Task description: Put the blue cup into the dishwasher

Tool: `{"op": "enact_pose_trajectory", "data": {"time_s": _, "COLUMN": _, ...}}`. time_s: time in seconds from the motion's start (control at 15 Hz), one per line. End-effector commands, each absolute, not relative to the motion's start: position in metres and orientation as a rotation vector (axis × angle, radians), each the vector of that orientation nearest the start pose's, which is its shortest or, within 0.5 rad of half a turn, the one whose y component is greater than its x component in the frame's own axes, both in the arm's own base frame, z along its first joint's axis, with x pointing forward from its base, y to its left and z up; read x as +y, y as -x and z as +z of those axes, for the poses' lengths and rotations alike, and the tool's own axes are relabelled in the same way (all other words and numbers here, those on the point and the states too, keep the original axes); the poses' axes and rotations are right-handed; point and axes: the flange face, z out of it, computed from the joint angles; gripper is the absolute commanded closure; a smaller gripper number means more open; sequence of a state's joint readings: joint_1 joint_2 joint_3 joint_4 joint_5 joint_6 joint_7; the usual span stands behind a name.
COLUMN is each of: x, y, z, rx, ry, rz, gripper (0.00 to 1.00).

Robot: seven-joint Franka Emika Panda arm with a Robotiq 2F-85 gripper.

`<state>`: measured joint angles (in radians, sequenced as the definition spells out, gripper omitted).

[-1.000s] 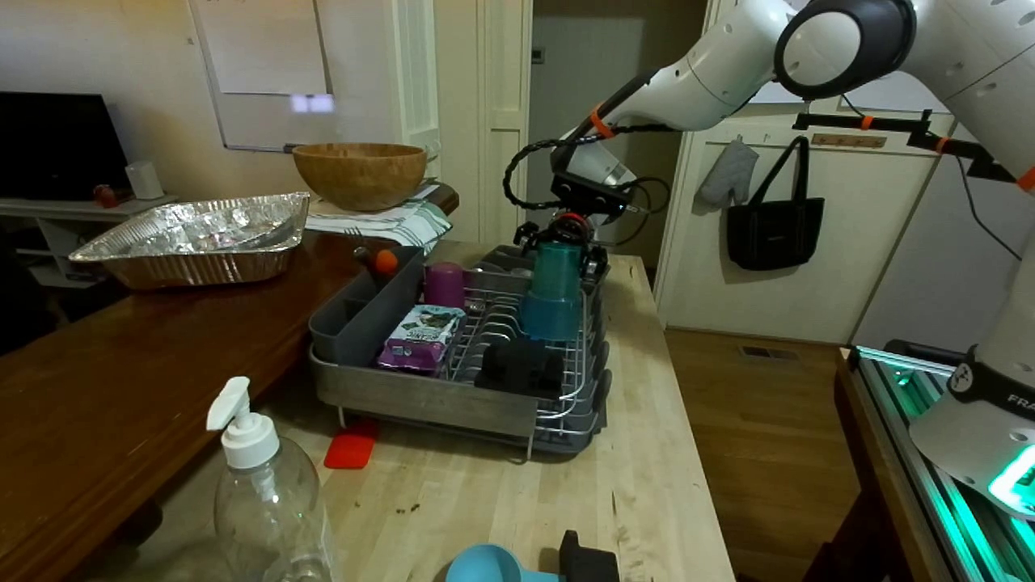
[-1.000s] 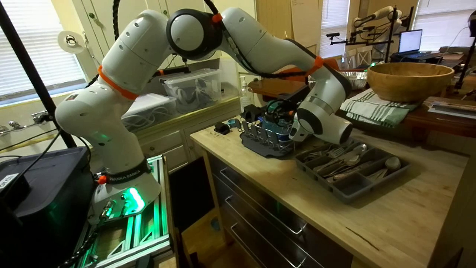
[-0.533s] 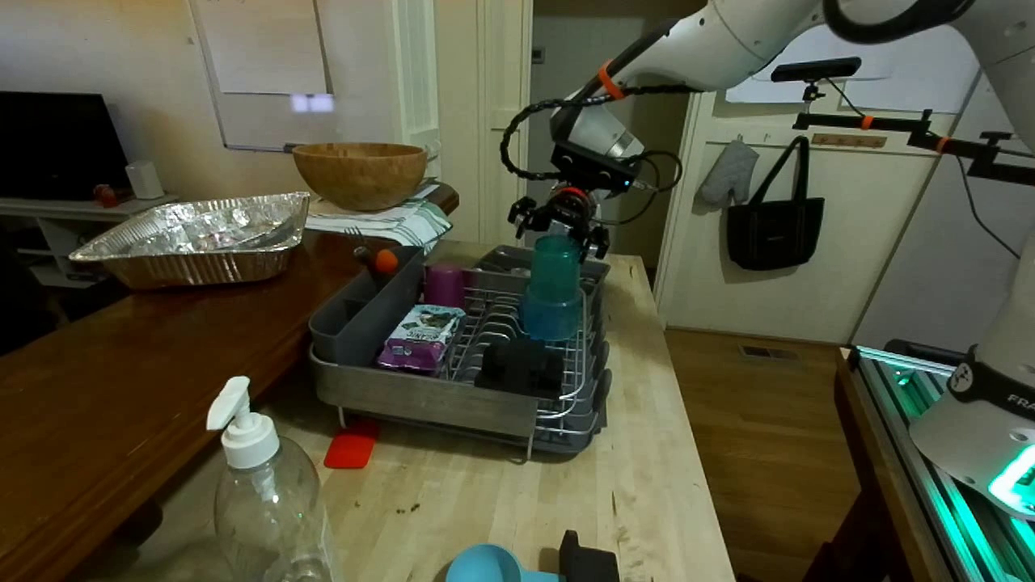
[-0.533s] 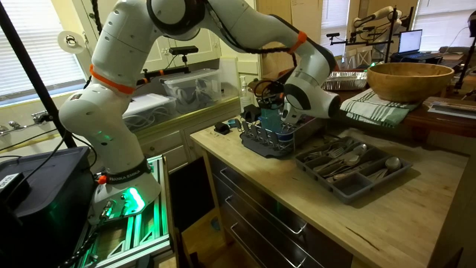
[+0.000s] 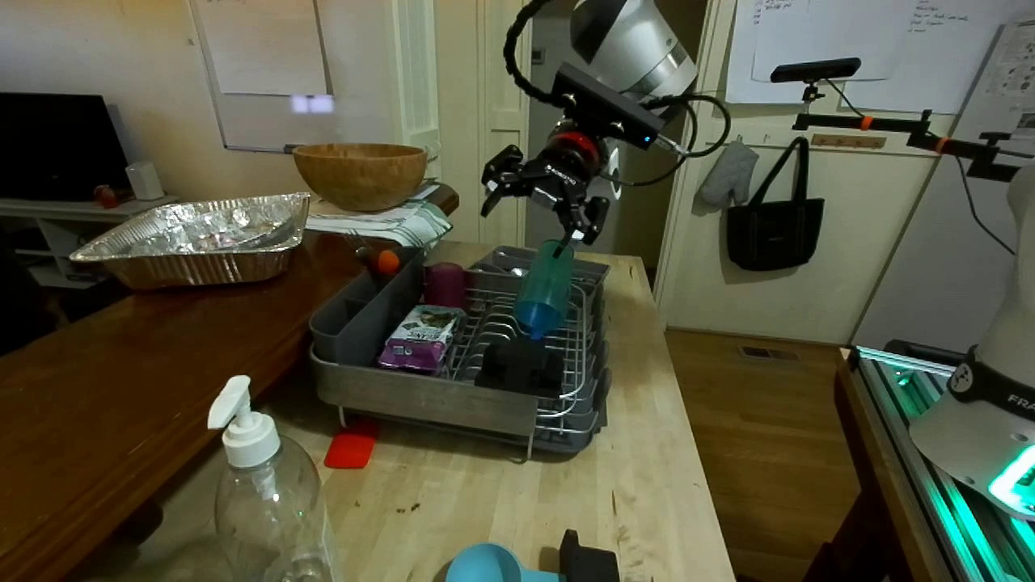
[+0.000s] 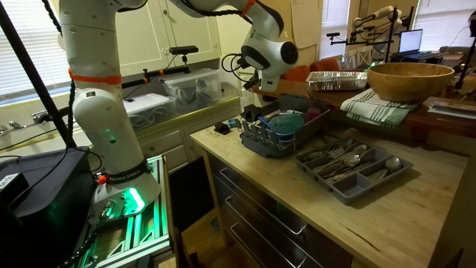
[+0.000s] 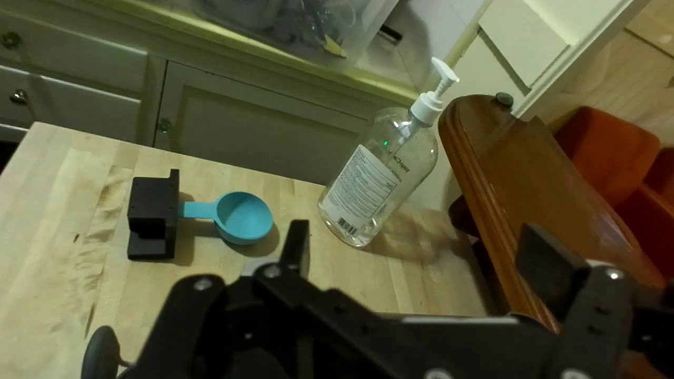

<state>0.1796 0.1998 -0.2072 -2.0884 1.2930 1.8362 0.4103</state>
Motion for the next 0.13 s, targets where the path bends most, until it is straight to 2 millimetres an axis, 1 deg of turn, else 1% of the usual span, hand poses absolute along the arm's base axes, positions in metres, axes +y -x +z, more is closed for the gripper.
{"op": "enact_pose_trajectory", "data": {"time_s": 0.0, "x": 0.108, "y": -0.519, "z": 0.381, "rx": 1.206, "ry": 1.771, "rz": 0.499, "gripper": 0.00}}
{"op": "enact_pose_trajectory", "data": {"time_s": 0.07, "x": 0.092, "y": -0.546, "z": 0.368, "rx": 1.149, "ry": 1.770, "rz": 0.555, "gripper": 0.00}}
